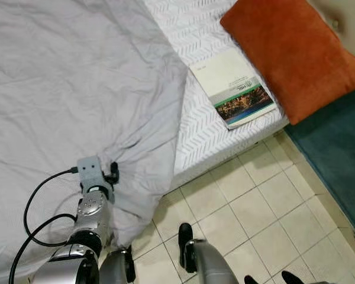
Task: Clean up the room
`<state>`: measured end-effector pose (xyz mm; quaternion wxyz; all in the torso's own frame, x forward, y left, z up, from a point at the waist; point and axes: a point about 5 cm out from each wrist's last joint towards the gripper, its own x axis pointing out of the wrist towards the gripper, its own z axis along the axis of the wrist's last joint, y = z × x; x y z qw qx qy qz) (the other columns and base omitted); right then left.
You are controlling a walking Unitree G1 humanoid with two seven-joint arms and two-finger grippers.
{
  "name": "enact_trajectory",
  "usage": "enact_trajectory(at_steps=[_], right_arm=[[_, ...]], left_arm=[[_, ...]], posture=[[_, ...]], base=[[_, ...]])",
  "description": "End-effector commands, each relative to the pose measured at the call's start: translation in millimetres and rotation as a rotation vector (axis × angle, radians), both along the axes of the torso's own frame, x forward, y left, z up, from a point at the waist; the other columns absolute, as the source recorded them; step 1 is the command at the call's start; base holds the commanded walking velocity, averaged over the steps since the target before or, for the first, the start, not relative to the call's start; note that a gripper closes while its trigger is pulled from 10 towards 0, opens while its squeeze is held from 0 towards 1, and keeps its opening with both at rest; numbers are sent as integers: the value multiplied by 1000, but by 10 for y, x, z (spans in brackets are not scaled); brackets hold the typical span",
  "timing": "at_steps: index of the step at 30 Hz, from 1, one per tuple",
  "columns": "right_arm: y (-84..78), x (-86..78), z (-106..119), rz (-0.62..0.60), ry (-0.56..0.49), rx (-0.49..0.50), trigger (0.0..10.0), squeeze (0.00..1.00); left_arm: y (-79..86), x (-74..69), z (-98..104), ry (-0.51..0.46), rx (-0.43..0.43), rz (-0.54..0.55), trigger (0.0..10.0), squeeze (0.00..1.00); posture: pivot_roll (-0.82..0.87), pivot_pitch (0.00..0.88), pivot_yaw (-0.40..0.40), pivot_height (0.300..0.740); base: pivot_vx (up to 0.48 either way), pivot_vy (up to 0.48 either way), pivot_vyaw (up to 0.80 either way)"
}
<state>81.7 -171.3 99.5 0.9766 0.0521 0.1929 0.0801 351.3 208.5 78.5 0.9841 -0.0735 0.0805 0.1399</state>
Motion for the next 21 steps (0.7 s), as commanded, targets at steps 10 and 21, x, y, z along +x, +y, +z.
enact_trajectory(at_steps=[10, 21], right_arm=[[0, -73, -57, 2, 67, -1, 10000, 0], [13, -43, -74, -6, 66, 0, 10000, 0]], left_arm=[[-31, -372, -616, 219, -455, 150, 0, 0], [-228, -278, -512, 231, -50, -166, 0, 0]], posture=[[-344, 663, -128, 740], [-326, 653, -117, 740]], base=[[0, 0, 0], [0, 0, 0]])
